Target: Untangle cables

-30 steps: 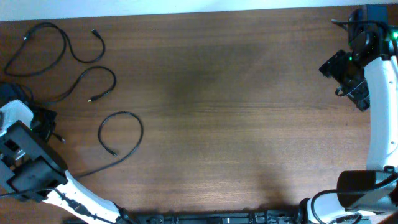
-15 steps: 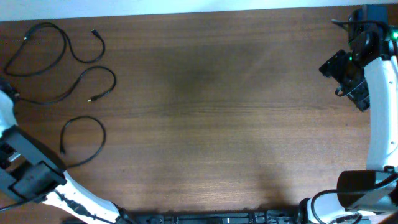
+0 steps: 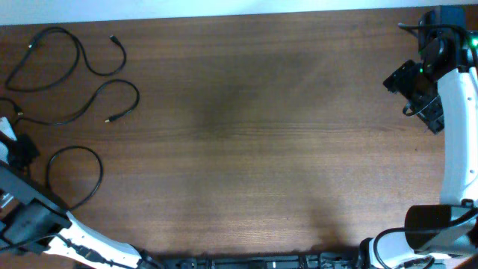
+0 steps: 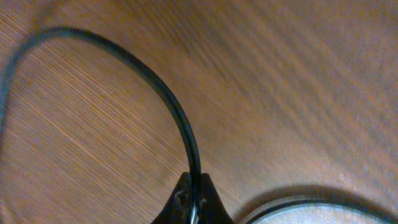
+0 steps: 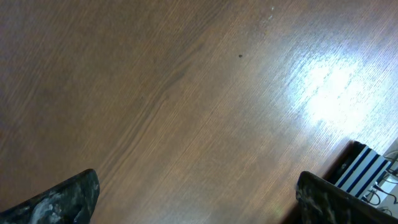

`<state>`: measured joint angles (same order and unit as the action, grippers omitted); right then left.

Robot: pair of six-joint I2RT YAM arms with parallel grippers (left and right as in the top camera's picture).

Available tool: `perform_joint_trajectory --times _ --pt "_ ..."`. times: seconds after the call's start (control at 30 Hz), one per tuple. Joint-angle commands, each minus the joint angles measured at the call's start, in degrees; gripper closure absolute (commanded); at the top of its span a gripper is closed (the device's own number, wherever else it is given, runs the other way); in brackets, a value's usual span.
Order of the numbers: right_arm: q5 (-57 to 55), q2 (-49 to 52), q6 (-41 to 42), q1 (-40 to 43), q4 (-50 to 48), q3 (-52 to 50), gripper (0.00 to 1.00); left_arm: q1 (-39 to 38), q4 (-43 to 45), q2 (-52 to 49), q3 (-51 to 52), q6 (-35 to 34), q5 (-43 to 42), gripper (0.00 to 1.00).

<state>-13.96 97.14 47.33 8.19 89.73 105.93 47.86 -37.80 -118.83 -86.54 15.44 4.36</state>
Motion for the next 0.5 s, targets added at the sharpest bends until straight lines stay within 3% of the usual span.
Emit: perform_joint_trajectory --times 0.0,0.07,0.17,0.2,0.27,0.3,0.33,0.47 --pt "-0.9 -0.3 -0.4 0.1 0.0 0.1 0.02 0.0 -0.9 1.5 2.4 -1.4 -1.6 1.00" --pt "-0.9 -0.3 -0.4 0.1 0.0 0.1 0.02 0.0 -1.1 1.5 2.4 -5.8 -1.7 1.00" --pt "-0.9 -0.3 -0.4 0.1 0.0 0.1 0.02 0.1 -2.2 1.5 2.4 -5.7 -1.6 1.00" --pt "-0.9 -0.3 -0.4 0.1 0.0 0.1 0.02 0.1 -2.8 1.5 2.4 -5.7 -1.6 0.89" --pt "-0.9 -0.3 -0.4 0.1 0.0 0.1 0.02 0.2 -3.9 1.5 2.4 -5.7 -1.6 0.89" --pt "-0.9 -0.3 -0.4 0.1 0.0 0.1 0.02 0.2 -4.4 1.5 2.4 -5.7 -1.6 0.69" --pt "-0.9 -0.3 -0.4 0.1 0.0 0.1 0.02 0.2 -4.5 1.5 2.4 -5.7 -1.6 0.23" --pt "-0.9 -0.3 -0.4 0.1 0.0 0.1 0.02 0.2 -4.7 2.4 1.6 -5.8 -1.6 0.02"
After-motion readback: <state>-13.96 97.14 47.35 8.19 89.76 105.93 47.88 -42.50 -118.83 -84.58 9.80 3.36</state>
